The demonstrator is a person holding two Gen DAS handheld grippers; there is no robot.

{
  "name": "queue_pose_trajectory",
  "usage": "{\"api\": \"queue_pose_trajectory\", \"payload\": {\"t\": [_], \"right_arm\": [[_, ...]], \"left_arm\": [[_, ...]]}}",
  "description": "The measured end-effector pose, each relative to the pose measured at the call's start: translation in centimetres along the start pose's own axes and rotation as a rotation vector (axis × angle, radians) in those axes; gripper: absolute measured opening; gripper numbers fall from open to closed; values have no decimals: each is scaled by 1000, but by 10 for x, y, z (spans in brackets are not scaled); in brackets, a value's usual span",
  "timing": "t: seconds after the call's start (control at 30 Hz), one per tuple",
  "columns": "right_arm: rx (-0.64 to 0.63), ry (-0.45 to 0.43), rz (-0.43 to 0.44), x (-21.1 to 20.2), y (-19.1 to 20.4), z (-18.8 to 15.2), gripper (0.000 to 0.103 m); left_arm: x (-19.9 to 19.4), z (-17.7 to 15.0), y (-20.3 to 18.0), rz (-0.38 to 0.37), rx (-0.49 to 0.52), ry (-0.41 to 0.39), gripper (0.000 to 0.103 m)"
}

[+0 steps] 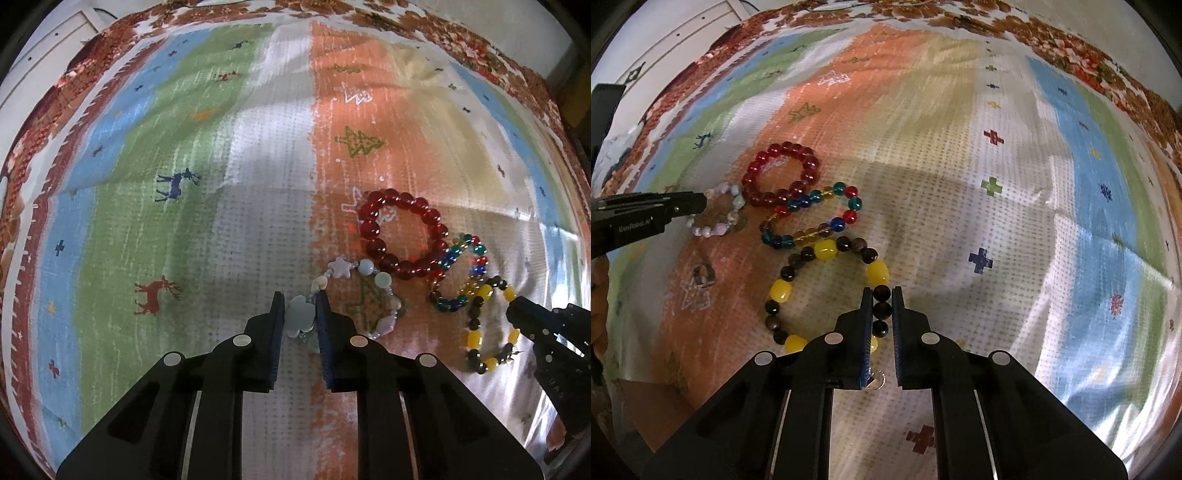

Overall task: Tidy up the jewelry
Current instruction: 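Close left gripper on the white pearl bracelet while right gripper closes on the yellow-black bracelet, then carry the white bracelet in left gripper and yellow-black bracelet in right gripper over the tin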

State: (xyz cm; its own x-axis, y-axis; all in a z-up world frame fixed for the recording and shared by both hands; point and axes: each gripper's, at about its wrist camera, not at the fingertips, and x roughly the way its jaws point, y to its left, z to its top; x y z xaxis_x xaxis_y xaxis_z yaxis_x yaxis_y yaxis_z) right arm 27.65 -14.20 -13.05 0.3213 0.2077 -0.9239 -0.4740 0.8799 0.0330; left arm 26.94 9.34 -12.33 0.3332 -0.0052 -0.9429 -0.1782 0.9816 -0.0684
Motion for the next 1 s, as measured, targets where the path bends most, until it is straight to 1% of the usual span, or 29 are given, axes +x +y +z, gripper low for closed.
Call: {"api": "queue_pose_trajectory", "payload": {"t": [0.17,0.37,0.5,0.67,0.77,1.0], "right_arm": [[-6,-27,-5,-13,2,1,11],[-7,-83,27,-37,5,4,11],[-19,-116,39,-53,12,3,11],[-30,-127,31,-61,16,-2,11],[-21,-130,26,-63,15,-5,11],[-12,-175,43,-84,18,-8,11]], "left_arm": [[-14,-1,-3,-20,3,-27,17],[-35,-5,-9,-54,17,-70,17],[-46,-9,-16,-62,36,-94,17],[-58,-15,-25,-69,57,-114,17],[-67,-19,-28,-72,62,-129,17],[-88,-30,-37,-80,83,-171,17]]}}
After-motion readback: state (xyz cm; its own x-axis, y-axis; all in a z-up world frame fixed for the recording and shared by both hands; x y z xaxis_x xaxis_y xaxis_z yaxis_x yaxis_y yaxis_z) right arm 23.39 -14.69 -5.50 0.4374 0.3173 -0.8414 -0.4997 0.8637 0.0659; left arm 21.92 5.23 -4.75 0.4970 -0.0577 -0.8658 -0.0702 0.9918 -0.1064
